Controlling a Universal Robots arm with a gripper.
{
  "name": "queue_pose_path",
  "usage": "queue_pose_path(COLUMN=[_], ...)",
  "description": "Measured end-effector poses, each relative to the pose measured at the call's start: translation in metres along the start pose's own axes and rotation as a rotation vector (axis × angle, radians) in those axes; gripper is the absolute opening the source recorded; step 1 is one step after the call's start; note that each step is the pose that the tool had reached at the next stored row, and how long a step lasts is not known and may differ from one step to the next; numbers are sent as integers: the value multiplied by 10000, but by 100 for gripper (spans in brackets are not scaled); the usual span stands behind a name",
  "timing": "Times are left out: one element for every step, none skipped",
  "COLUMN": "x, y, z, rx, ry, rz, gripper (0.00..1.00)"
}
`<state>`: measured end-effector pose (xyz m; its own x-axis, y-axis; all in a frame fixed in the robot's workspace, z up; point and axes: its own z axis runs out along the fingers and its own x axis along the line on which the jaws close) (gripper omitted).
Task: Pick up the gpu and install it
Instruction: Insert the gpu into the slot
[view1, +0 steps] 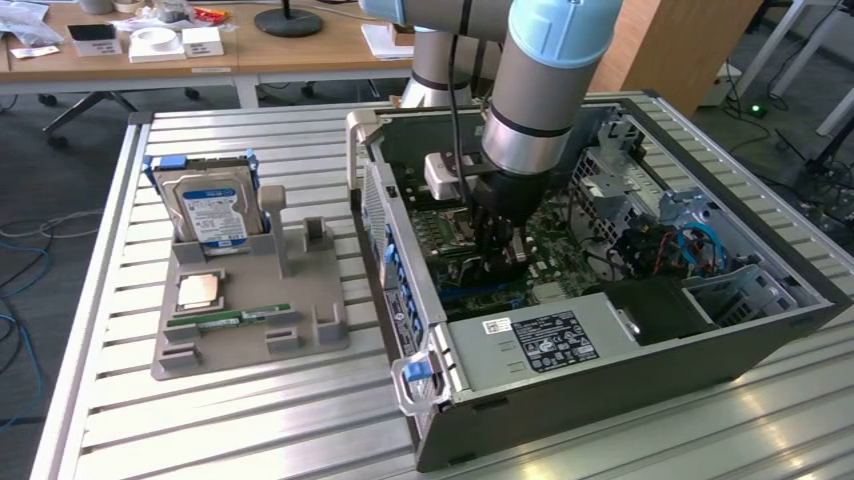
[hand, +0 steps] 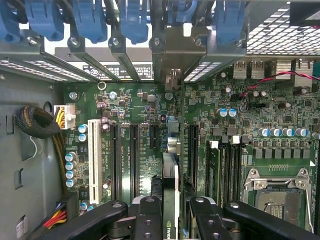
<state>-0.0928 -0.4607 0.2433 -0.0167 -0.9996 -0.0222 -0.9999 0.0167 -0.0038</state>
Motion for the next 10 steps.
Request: queue_pose_path(x=[0, 0, 0, 0, 0, 0, 0, 0, 1, 1], y=[0, 0, 0, 0, 0, 0, 0, 0, 0, 0], z=[4, 6, 6, 6, 7, 10, 14, 17, 20, 20], rx=[0, -2, -2, -2, -1, -1, -1, 0, 0, -1], ry=[1, 3, 3, 4, 3, 2, 2, 2, 1, 2], rz=[0, 0, 0, 0, 0, 0, 0, 0, -1, 0], gripper=[26, 26, 26, 26, 26, 26, 26, 26, 26, 26])
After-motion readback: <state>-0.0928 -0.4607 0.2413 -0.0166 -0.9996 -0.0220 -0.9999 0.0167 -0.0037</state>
